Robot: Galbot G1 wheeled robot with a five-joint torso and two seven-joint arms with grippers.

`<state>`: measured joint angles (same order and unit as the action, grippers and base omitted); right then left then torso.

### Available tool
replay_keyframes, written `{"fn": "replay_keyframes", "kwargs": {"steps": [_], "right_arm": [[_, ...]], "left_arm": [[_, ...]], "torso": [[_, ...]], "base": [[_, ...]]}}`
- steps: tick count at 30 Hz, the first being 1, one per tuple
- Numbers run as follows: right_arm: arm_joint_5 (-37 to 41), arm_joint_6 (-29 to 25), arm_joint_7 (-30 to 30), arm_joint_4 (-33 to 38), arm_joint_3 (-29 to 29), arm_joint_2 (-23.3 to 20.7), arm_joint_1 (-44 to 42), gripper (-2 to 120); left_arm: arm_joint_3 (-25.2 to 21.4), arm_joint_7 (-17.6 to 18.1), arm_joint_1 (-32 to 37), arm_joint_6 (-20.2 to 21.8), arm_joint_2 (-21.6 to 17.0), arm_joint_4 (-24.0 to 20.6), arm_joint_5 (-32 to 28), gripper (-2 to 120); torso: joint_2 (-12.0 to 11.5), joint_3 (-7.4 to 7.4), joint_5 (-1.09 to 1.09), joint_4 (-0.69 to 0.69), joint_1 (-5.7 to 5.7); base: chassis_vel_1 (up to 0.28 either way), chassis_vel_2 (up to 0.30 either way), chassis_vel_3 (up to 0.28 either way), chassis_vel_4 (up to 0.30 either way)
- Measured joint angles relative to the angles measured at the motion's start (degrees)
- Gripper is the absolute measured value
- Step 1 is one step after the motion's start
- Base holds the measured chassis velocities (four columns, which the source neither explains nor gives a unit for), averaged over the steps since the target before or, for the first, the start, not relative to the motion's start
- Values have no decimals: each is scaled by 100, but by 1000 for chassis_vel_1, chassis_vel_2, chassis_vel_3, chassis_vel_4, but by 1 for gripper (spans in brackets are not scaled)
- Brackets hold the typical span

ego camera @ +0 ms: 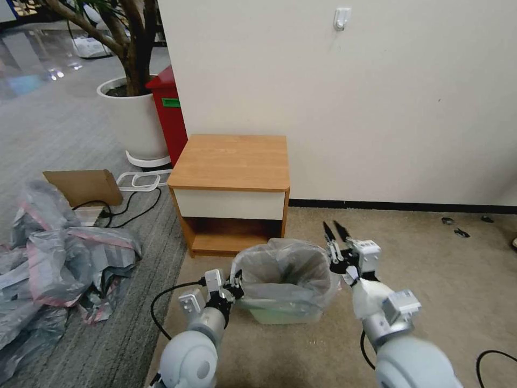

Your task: Pick up the garbage bag from the table and place it over the trash can.

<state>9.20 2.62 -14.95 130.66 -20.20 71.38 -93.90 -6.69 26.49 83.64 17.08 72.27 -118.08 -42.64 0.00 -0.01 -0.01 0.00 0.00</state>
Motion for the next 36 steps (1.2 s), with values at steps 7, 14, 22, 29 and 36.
{"fn": "replay_keyframes", "kwargs": {"steps": [7, 14, 22, 29, 36], "right_arm": [[5, -378, -49, -179, -348, 223, -378, 62], [125, -479, -73, -340, -449, 242, -390, 86], [384, -439, -151, -403, -465, 223, -300, 100], [513, -416, -225, -360, -412, 221, -301, 100], [728, -416, -224, -263, -395, 207, -448, 100]], "left_arm": [[160, 10, 142, -35, -74, 33, 213, 6], [304, 111, 165, -17, -115, 141, 373, 6], [445, 255, 274, -21, -103, 140, 730, 33], [394, 264, 426, -35, -145, 32, 905, 55], [243, -128, 549, -421, -166, -92, 1726, 85]], "torso": [[0, 0, 1, 0, 0], [0, 0, 1, 0, 0], [0, 0, 1, 0, 0], [-1, 0, 1, 0, 0], [0, 1, 1, 1, 0]], "base": [[0, 0, 0, 0], [0, 0, 0, 0], [0, 0, 0, 0], [0, 0, 0, 0], [0, 0, 0, 0]]}}
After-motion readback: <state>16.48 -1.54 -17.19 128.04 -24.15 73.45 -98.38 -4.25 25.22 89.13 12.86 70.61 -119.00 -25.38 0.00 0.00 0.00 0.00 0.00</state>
